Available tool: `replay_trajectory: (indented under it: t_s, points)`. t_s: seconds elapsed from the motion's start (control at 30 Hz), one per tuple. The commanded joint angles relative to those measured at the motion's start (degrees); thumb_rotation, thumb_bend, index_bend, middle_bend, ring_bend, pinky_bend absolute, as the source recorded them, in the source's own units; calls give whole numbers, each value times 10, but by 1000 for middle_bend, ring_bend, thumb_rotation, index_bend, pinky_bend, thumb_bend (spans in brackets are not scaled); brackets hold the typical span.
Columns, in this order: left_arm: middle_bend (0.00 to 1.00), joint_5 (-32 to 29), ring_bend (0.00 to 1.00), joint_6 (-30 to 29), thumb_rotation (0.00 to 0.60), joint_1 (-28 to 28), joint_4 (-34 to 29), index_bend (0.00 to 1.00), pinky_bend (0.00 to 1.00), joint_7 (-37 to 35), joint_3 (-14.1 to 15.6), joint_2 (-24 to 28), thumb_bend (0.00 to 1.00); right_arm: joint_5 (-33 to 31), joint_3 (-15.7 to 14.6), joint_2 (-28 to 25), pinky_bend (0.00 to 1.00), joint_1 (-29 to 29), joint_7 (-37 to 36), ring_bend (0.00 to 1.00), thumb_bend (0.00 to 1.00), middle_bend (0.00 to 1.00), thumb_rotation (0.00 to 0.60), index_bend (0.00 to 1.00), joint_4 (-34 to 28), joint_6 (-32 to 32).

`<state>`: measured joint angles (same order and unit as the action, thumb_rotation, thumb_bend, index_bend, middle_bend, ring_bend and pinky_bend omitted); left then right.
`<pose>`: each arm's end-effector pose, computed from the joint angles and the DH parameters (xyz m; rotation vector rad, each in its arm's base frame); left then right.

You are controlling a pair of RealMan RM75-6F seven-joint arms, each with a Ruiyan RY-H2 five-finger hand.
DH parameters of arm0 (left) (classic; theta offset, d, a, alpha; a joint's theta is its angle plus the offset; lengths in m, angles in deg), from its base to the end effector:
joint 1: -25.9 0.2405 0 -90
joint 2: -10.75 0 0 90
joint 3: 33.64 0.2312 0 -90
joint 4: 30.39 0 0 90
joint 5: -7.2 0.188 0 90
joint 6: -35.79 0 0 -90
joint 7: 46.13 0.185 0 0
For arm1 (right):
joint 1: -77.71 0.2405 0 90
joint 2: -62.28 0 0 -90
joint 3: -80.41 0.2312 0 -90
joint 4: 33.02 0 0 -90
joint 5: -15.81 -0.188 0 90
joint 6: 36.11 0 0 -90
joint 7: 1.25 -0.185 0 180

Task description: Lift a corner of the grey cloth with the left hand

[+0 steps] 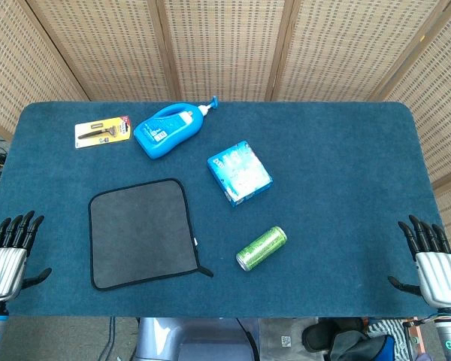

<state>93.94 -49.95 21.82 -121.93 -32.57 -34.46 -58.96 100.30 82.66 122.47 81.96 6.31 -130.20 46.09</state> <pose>-0.2767 0.2073 0.1355 -1.4580 -0.8055 -0.7727 -0.2803 -0.2120 0.1719 1.4355 -0.8759 0.7642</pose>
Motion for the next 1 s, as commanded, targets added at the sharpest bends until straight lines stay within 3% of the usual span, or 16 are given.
replay_trajectory:
  t_s: [0.03,1.0]
  points:
    - [0,1,0,0,600,0,0,0,0,-1,0,0,119,2,-1,0,0,0,1,0,0,0,600,0,0,0]
    - [0,7,0,2,600,-3,-2,0,0,0,3,-1,120,6,-2,2,0,-2,7,0,0,0,600,0,-1,3]
